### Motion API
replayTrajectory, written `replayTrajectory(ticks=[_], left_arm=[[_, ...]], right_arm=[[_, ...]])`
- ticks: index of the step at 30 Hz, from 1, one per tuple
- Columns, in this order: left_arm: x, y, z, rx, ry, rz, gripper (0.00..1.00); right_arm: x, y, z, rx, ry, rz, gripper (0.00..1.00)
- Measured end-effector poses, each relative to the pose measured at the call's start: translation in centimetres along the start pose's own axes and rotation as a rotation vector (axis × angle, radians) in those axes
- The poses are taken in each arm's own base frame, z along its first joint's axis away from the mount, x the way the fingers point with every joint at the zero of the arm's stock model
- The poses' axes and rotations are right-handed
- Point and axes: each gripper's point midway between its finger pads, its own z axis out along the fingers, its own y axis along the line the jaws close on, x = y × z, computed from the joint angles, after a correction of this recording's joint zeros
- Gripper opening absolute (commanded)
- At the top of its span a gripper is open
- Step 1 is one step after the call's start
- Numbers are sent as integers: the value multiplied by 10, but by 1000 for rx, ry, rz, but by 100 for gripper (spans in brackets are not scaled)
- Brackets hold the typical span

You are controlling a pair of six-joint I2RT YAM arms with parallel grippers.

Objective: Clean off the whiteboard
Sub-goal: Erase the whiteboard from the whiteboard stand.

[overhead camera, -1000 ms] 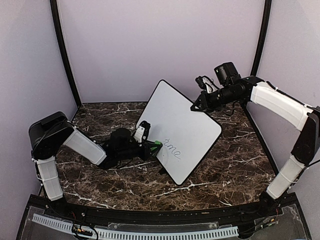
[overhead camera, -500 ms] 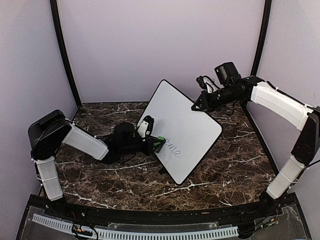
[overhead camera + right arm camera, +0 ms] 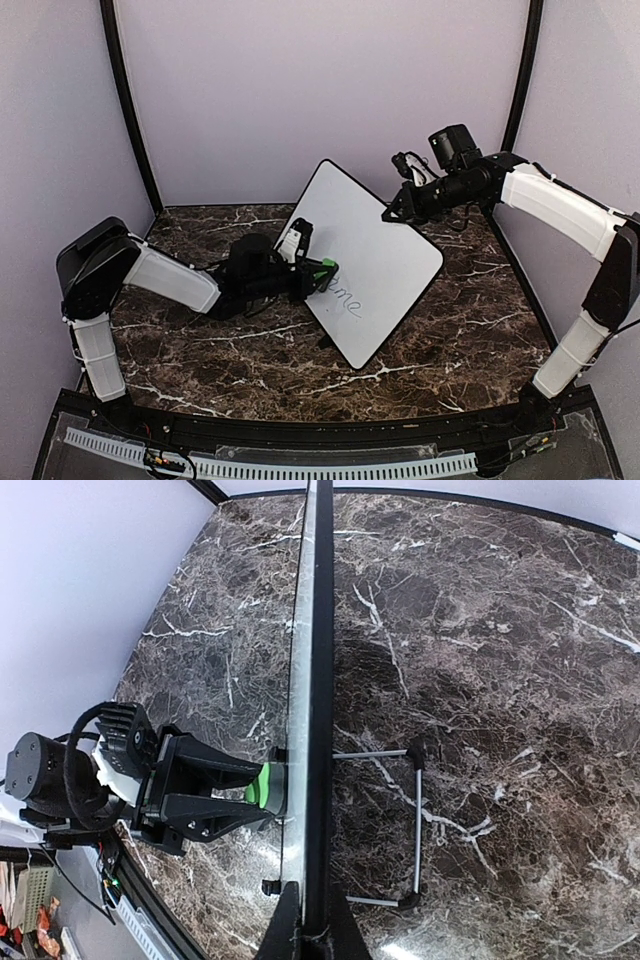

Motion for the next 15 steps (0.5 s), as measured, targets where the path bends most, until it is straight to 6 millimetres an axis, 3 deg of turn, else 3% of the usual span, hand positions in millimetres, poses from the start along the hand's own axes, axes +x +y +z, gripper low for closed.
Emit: replayTrajectory(ticks=[15], left_arm=[[66,-11,-23,19,88,-21,0]], right_arm=[[0,1,1,-9,1,-5,0]])
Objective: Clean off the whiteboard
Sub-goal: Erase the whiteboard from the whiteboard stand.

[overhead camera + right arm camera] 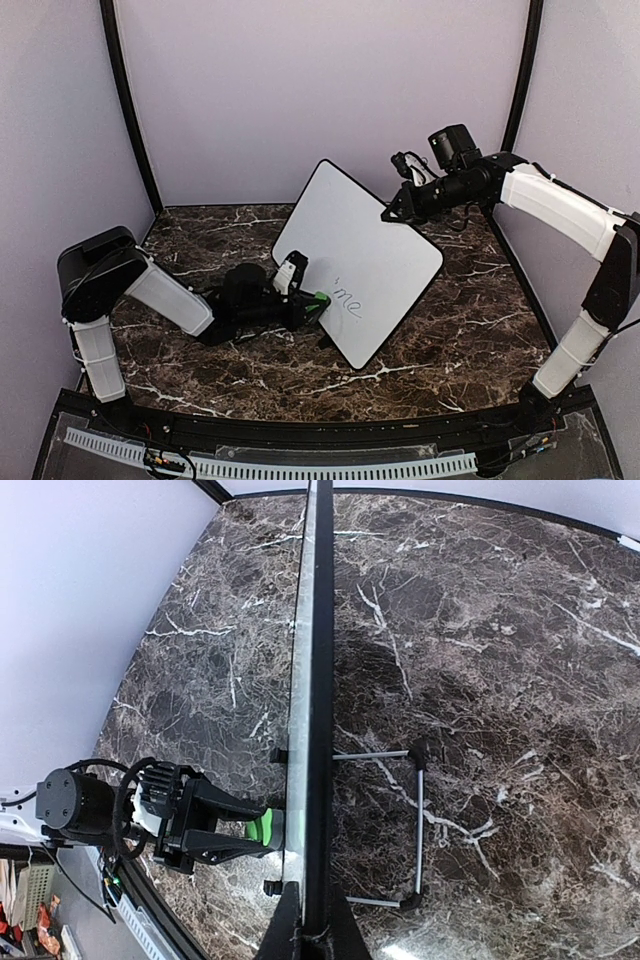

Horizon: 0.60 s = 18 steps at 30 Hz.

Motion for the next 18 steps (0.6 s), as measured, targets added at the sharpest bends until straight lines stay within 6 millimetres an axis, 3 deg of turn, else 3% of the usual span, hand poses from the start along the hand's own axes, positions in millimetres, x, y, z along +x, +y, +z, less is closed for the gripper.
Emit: replayTrajectory(ticks=[10,15,18], left_arm=[[4,0,0,-8,14,-8,0],[-1,-1,6,-8,41,-6,0],[-14,-4,13,-3,43,11,0]], right_arm=[[-1,1,0,-3,-2,-2,0],[-3,-2,-1,11,-13,-3,0],[-5,-3,-3,22,-22,-5,0]])
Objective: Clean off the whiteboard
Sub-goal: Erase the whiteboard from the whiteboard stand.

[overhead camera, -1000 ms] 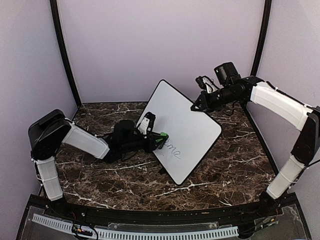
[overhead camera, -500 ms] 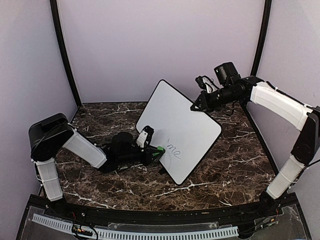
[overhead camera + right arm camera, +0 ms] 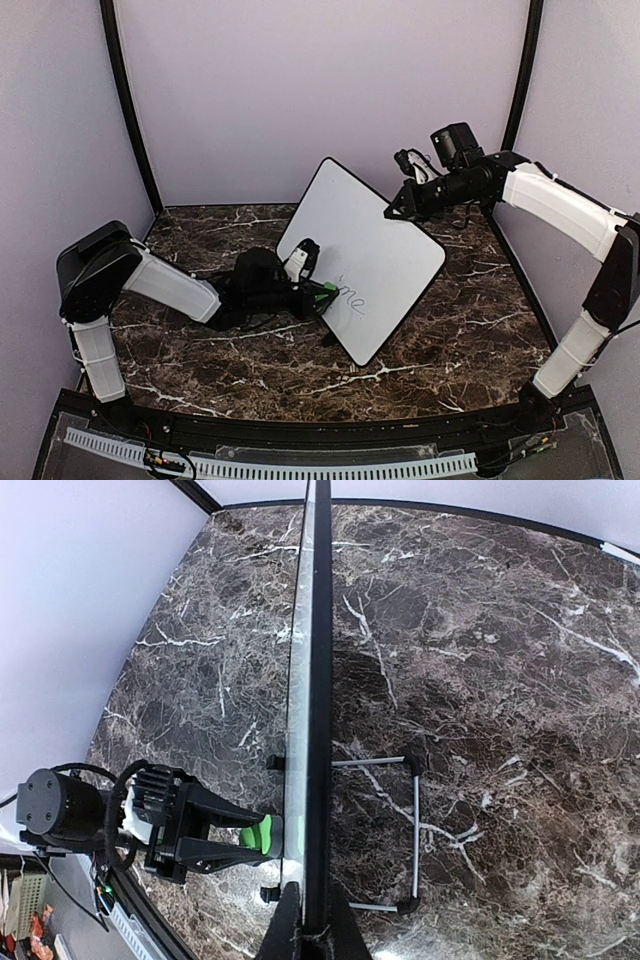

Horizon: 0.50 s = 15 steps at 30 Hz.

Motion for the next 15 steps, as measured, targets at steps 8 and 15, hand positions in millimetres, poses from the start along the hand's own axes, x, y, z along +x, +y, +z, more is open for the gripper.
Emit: replayTrajectory(ticks=[8,15], left_arm=[[-61,-12,11,18,-104,54,0],[-63,-12,11,29,-108,52,0]], right_arm=[[0,-1,0,1,0,0,0],[0,-1,0,1,0,0,0]])
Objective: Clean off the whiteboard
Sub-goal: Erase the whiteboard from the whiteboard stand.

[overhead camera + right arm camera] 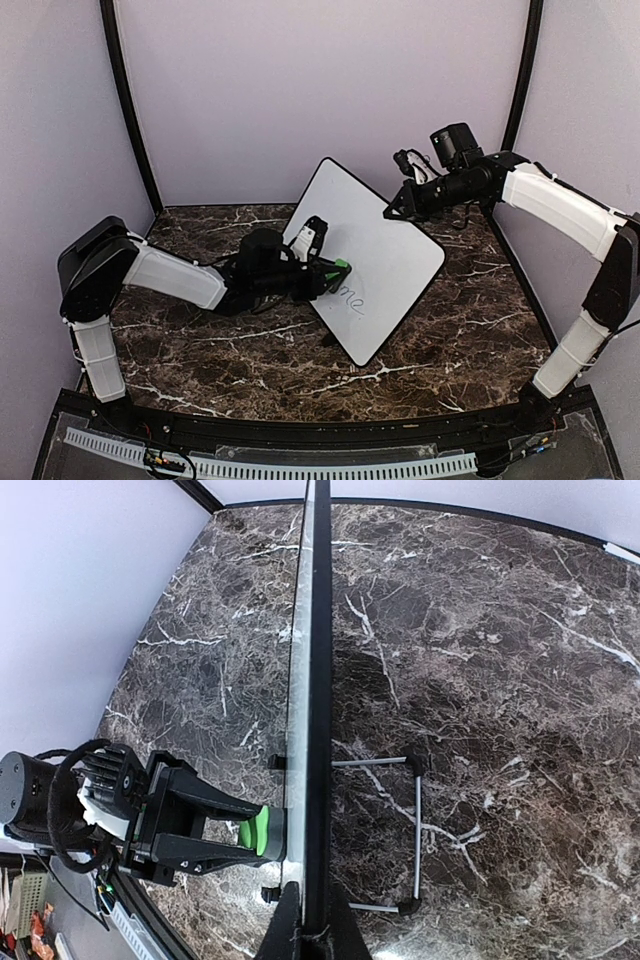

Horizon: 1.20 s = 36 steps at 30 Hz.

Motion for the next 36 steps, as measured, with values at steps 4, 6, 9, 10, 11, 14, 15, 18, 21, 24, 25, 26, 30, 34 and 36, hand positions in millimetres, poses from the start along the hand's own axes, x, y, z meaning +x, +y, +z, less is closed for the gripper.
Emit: replayTrajectory(ticks=[4,6,9,10,11,14,15,18,21,24,25,26,30,34,36], left_arm=[[4,0,-3,8,-11,1,0],[12,2,-6,6,-6,0,0],[34,5,-13,1,27,-6,0],[41,6,-15,0,38,-6,0],[48,6,-17,-2,49,-5,0],[65,7,-23,-7,85,0,0],[71,8,-25,-8,97,1,0],[86,8,-30,-14,131,2,0],[97,9,-34,-22,155,2,0],[101,10,-35,-27,167,7,0],[101,10,-35,-28,168,9,0],[102,10,-35,-29,171,11,0],[104,11,-36,-32,179,16,0],[104,11,-36,-32,181,16,0],[104,11,-36,-31,181,16,0]], right_arm=[[0,1,1,-7,2,-3,0],[0,2,2,-12,1,-7,0],[0,2,2,-12,2,-9,0],[0,2,2,-13,2,-9,0],[0,2,2,-13,2,-9,0],[0,2,2,-15,2,-10,0],[0,2,2,-15,2,-10,0],[-1,3,2,-17,1,-11,0],[-1,4,2,-22,1,-13,0],[-1,5,3,-25,-1,-17,0],[-1,5,3,-26,-1,-18,0],[-1,5,3,-26,-1,-18,0],[-2,5,3,-26,-2,-18,0],[-2,5,3,-26,-2,-19,0],[-2,5,3,-26,-2,-19,0]])
